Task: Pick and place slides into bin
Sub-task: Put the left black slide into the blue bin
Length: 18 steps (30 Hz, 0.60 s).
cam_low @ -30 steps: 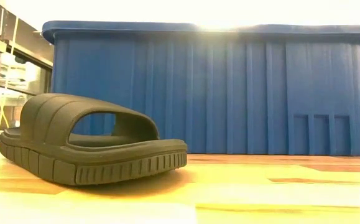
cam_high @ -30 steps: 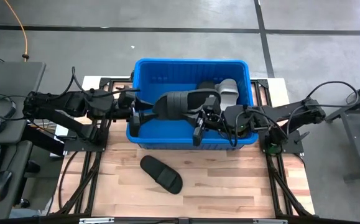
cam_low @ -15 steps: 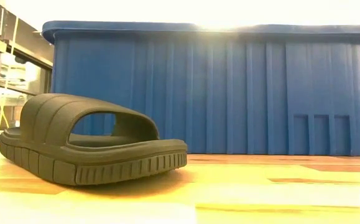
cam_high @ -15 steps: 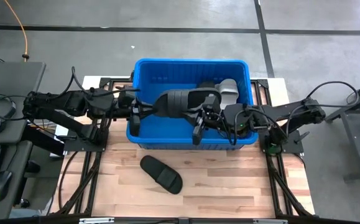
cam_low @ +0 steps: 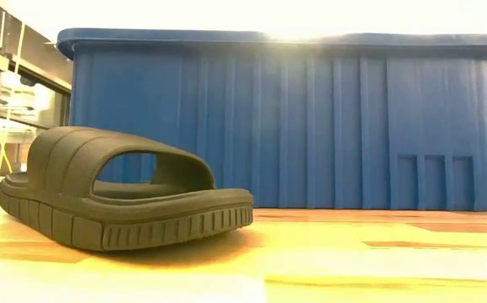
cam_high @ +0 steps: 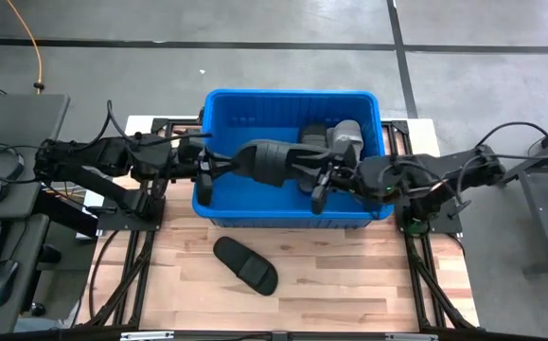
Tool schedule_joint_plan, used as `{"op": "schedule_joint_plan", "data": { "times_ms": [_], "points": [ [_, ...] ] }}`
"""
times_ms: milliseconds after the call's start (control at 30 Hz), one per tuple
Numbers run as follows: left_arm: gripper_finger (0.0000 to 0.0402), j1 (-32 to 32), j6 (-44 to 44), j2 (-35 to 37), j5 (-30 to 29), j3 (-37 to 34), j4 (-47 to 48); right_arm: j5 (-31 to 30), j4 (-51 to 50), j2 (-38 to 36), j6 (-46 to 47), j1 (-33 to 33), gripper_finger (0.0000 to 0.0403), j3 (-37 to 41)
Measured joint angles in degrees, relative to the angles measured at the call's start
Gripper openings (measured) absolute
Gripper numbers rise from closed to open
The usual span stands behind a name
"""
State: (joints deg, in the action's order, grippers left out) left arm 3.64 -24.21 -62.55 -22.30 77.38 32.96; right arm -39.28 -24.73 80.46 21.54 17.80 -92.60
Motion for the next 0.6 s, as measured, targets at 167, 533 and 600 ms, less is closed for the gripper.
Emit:
{"op": "schedule_joint_plan", "data": {
  "times_ms": [167, 533, 600],
  "points": [
    [0.0026, 0.0, -0.1, 0.5, -0.4, 0.0, -0.1, 0.4, -1.8, -3.1, -4.9, 2.2, 0.0099, 0.0],
    [0.0014, -5.2, -8.6, 0.6, 12.8, 3.3, 5.3, -5.8, 3.0, -3.9, -47.7, 3.9, 0.0099, -0.8],
    [0.0015, -7.4, -11.5, 0.6, 16.9, 3.3, 7.0, -7.9, 2.7, -3.9, -54.0, 3.8, 0.0099, -1.9]
  ]
}}
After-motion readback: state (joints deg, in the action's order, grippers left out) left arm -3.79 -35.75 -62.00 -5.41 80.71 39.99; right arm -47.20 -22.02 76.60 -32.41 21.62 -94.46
